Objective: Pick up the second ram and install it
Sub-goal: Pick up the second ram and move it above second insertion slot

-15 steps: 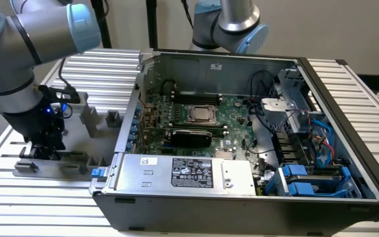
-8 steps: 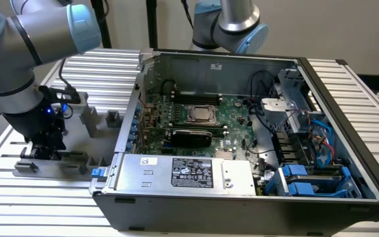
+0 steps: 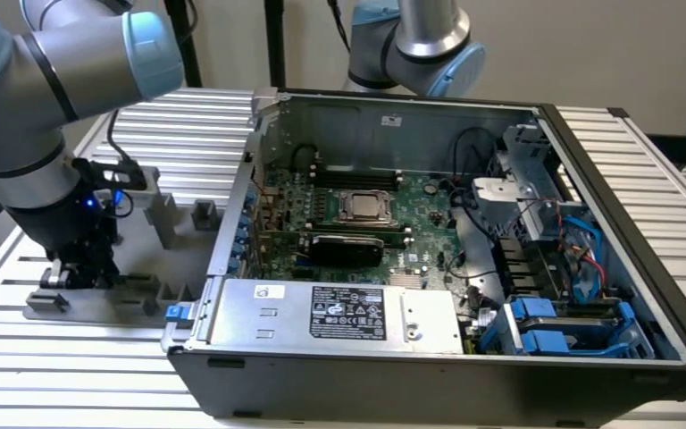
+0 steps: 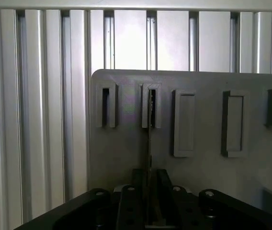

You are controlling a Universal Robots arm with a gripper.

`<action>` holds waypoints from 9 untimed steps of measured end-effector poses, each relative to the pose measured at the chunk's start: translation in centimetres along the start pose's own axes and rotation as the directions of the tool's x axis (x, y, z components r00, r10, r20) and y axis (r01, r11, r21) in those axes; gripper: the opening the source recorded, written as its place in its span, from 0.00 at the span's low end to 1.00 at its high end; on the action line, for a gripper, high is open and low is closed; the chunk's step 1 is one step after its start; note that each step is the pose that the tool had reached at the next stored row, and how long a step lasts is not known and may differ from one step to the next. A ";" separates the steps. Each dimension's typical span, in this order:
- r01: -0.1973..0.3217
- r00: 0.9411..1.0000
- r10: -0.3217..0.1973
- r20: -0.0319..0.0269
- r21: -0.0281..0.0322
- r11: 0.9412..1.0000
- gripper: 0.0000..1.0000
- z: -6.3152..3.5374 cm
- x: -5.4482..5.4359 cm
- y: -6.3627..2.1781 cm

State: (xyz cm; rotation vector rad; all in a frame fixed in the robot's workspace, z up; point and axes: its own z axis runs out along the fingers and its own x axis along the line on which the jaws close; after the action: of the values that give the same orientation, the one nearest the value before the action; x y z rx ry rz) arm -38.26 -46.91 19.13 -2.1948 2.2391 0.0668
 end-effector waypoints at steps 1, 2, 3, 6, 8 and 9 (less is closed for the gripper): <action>0.000 1.000 0.000 0.000 0.000 1.000 0.27 0.01 0.0 0.00; 0.000 1.000 0.000 0.000 0.000 1.000 0.27 0.02 0.0 0.00; 0.000 1.000 0.000 0.000 0.000 1.000 0.27 0.02 0.0 0.00; 0.000 1.000 0.000 0.001 0.000 1.000 0.27 0.04 0.0 0.03; 0.000 1.000 0.000 0.001 0.000 1.000 0.27 0.04 0.0 0.09; 0.000 1.000 0.000 0.001 0.000 1.000 0.27 0.04 0.0 0.13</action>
State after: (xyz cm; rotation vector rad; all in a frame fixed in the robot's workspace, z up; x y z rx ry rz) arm -38.39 -46.92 19.09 -2.1944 2.2386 0.0676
